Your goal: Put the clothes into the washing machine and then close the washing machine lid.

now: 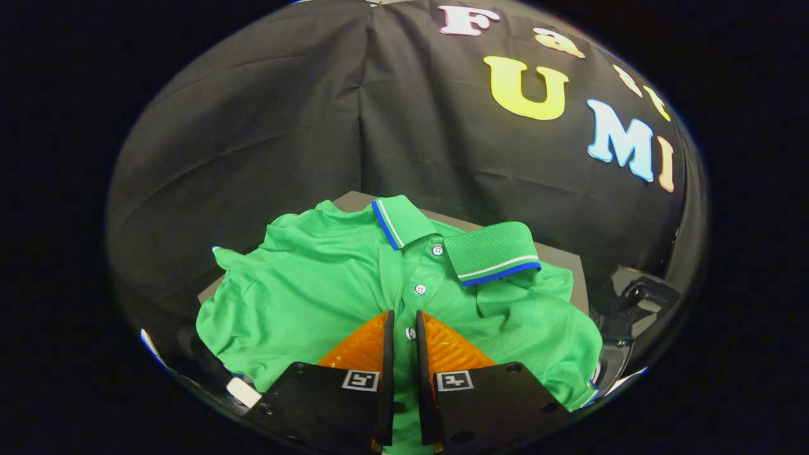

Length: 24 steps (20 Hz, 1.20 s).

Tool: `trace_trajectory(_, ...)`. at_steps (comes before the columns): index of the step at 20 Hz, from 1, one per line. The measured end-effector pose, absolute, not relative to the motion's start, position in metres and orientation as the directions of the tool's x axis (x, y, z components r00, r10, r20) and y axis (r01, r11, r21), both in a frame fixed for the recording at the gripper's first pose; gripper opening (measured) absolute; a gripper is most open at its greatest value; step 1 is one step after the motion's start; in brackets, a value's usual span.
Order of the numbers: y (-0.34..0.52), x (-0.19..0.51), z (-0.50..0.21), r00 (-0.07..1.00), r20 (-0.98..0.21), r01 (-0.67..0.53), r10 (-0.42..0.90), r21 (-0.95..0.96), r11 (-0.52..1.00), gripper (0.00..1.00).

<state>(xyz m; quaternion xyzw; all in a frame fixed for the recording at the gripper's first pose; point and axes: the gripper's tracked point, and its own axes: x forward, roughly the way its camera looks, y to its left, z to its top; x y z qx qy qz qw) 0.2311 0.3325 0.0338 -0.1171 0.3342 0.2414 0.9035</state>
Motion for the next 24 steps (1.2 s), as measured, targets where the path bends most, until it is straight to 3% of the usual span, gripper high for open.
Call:
trace_trajectory(1,0.334,0.232,0.039,0.679,-0.642,-0.504,0.356,-0.056,0.862,0.19)
trace_trajectory(2,0.328,0.224,0.04,0.679,-0.644,-0.502,0.354,-0.054,0.863,0.02)
trace_trajectory(6,0.336,0.228,0.041,0.668,-0.628,-0.527,0.4,-0.02,0.849,0.02)
trace_trajectory(13,0.333,0.234,0.116,0.735,-0.468,-0.538,0.49,0.035,0.842,0.02)
trace_trajectory(18,0.313,0.239,0.178,0.819,-0.323,-0.515,0.475,-0.048,0.856,0.02)
trace_trajectory(24,0.284,0.238,0.226,0.844,-0.254,-0.497,0.473,-0.037,0.867,0.02)
